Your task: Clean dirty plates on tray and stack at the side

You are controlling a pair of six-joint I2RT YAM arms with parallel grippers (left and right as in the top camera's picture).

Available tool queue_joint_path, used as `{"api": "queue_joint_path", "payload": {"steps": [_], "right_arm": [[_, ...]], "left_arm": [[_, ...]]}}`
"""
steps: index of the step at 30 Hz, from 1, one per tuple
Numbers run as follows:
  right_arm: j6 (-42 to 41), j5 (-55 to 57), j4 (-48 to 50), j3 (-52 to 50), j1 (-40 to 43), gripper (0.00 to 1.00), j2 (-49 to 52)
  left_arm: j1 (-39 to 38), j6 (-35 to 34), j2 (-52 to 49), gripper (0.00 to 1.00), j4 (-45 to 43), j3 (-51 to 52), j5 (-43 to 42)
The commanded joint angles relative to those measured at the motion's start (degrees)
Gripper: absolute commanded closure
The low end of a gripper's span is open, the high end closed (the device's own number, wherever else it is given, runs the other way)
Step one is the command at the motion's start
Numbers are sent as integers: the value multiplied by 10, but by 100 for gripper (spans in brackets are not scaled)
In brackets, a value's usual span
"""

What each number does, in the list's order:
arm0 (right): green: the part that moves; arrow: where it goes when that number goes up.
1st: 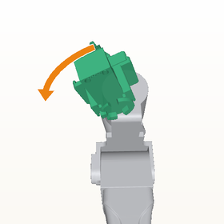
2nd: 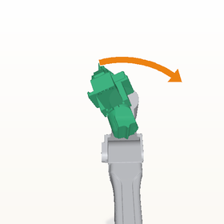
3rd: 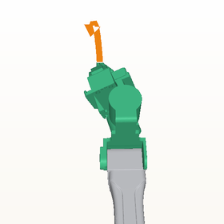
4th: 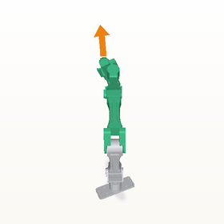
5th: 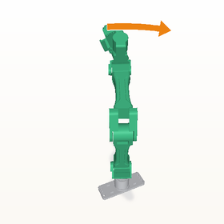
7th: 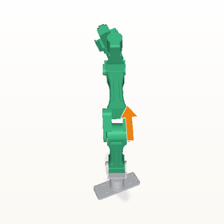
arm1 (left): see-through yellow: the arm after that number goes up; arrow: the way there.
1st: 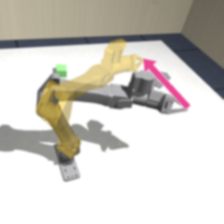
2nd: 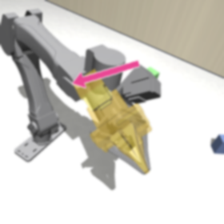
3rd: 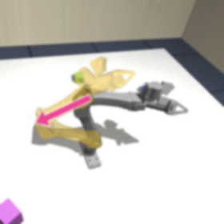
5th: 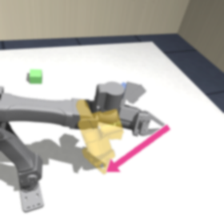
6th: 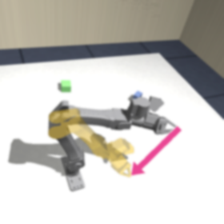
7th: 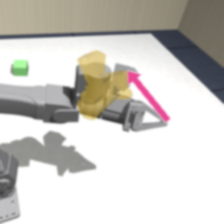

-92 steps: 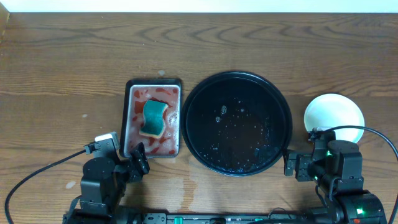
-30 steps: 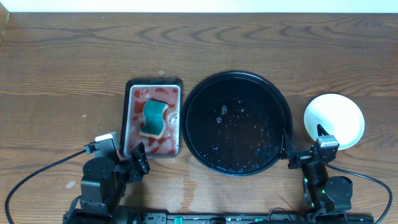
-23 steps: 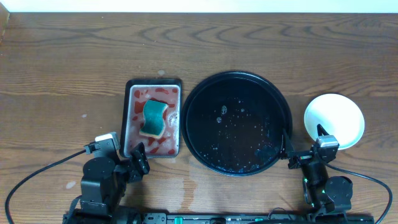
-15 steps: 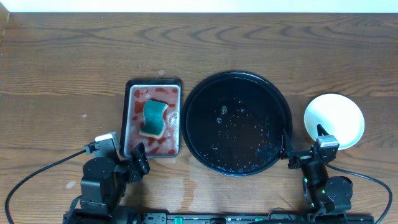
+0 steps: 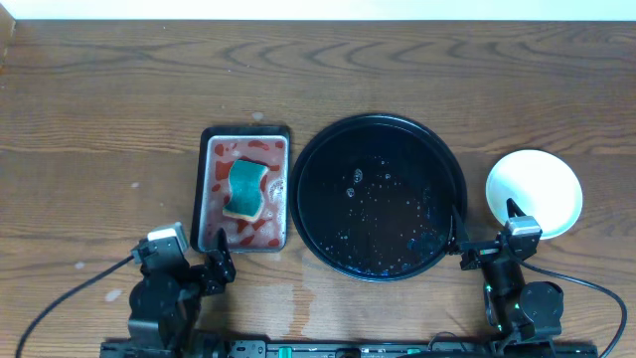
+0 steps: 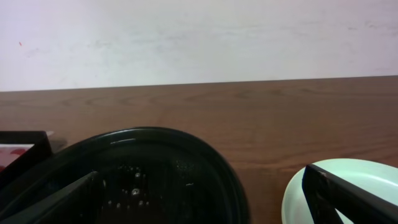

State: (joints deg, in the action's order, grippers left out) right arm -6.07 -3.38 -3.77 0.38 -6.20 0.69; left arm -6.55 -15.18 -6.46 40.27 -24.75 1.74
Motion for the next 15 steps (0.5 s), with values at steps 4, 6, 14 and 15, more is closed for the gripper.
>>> {"api": "queue_joint_path", "payload": {"steps": [4, 6, 14, 15], "right_arm": [[-5, -3, -3, -1, -5, 1, -3], [-5, -3, -3, -1, -5, 1, -3], [-5, -3, -3, -1, -5, 1, -3], [-5, -3, -3, -1, -5, 1, -3]], "left_arm": [[35, 36, 60, 18, -106, 98, -4], [41, 68, 62, 18, -162, 125, -29], [41, 157, 64, 18, -377, 225, -65], [41, 159, 64, 18, -385, 236, -65]]}}
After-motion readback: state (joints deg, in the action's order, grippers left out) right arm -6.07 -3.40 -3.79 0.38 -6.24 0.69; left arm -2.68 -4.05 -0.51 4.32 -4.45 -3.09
